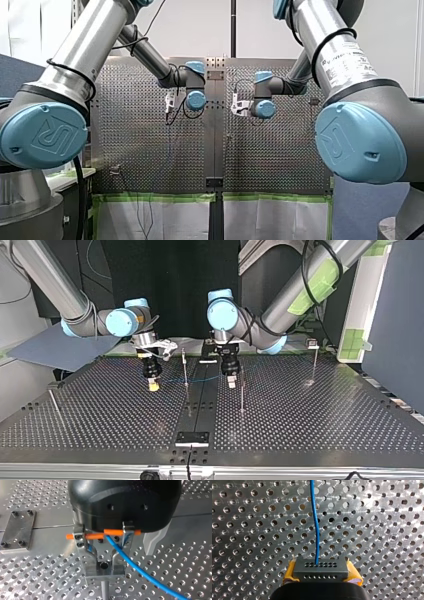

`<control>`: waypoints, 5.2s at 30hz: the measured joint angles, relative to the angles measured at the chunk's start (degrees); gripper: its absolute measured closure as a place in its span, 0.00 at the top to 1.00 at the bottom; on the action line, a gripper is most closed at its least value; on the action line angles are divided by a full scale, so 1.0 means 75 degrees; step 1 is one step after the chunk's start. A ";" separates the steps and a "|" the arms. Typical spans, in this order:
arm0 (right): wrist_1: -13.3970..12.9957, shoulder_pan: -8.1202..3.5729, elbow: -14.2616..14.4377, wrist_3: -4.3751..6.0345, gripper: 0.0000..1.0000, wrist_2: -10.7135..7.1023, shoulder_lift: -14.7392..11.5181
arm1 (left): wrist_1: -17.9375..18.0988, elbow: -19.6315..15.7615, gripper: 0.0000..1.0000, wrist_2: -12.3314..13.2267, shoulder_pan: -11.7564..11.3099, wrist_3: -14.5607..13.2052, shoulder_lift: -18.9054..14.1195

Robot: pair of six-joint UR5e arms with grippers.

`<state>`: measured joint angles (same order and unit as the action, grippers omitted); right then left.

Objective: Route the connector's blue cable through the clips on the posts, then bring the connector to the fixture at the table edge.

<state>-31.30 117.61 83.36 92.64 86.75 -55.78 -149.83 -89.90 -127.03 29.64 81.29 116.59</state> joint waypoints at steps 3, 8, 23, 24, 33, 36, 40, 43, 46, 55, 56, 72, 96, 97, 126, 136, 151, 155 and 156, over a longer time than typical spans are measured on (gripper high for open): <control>0.0004 0.0002 0.0000 0.0001 0.00 0.0000 0.0000 | 0.0011 0.0001 1.00 -0.0028 -0.0010 -0.0002 -0.0002; 0.0005 0.0003 0.0000 0.0002 0.00 0.0000 -0.0001 | 0.0124 -0.0001 0.65 -0.0073 -0.0007 0.0001 -0.0002; 0.0012 0.0003 0.0001 0.0003 0.00 0.0000 0.0001 | 0.0472 -0.0007 0.00 0.0724 -0.0019 0.0464 -0.0003; 0.0012 0.0004 0.0001 0.0004 0.00 0.0000 0.0001 | 0.0471 -0.0008 0.00 0.0783 -0.0021 0.0480 -0.0003; 0.0045 0.0004 0.0001 0.0006 0.00 0.0000 0.0003 | 0.0418 -0.0011 0.00 0.1173 -0.0028 0.0560 -0.0003; 0.0117 -0.0002 0.0000 0.0015 0.00 0.0010 0.0003 | 0.0375 -0.0021 0.00 0.1178 -0.0014 0.0562 0.0001; 0.0314 -0.0032 0.0010 -0.0024 0.00 0.0126 0.0003 | 0.0366 -0.0087 0.00 0.1094 0.0005 0.0566 -0.0001; 0.0500 -0.0042 0.0073 -0.0061 0.00 0.0268 0.0002 | 0.0473 -0.0223 0.00 0.1051 0.0002 0.0570 -0.0001; 0.0616 -0.0055 0.0229 -0.0077 0.00 0.0394 0.0001 | 0.0587 -0.0417 0.00 0.1041 0.0002 0.0568 0.0001; 0.0548 -0.0010 0.0669 -0.0102 0.00 0.0552 -0.0011 | 0.0855 -0.0902 0.00 0.1054 0.0062 0.0553 0.0005; 0.0550 -0.0004 0.0691 -0.0109 0.00 0.0561 -0.0018 | 0.0885 -0.0943 0.00 0.1059 0.0067 0.0555 0.0005; 0.0437 0.0052 0.1251 -0.0161 0.00 0.0626 -0.0484 | 0.1166 -0.1230 0.00 0.1211 0.0248 0.0615 0.0216; -0.0190 0.0029 0.2394 -0.0215 0.00 0.0618 -0.0527 | 0.1388 -0.1318 0.00 0.1192 0.0638 0.0666 0.0769; -0.0188 0.0025 0.2406 -0.0220 0.00 0.0617 -0.0527 | 0.1389 -0.1320 0.00 0.1192 0.0657 0.0668 0.0770; -0.0865 -0.0364 0.2569 -0.0265 0.00 0.0239 -0.0014 | 0.1608 -0.1470 0.00 0.1177 0.0815 0.0714 0.1125; -0.1322 -0.0665 0.2568 -0.0294 0.00 -0.0267 0.0091 | 0.1663 -0.1471 0.00 0.1223 0.0795 0.0720 0.1129; -0.1407 -0.1025 0.2570 -0.0318 0.00 -0.0634 0.0176 | 0.1904 -0.1449 0.00 0.1231 0.0815 0.0711 0.1518; -0.1392 -0.1083 0.2569 -0.0319 0.00 -0.0633 0.0244 | 0.1942 -0.1443 0.00 0.1227 0.0781 0.0714 0.1529; -0.1396 -0.1109 0.2568 -0.0314 0.00 -0.0630 0.0254 | 0.1956 -0.1441 0.00 0.1225 0.0771 0.0714 0.1530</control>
<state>-41.77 109.29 102.62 90.28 82.03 -53.88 -135.16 -100.71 -117.84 35.43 86.65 128.07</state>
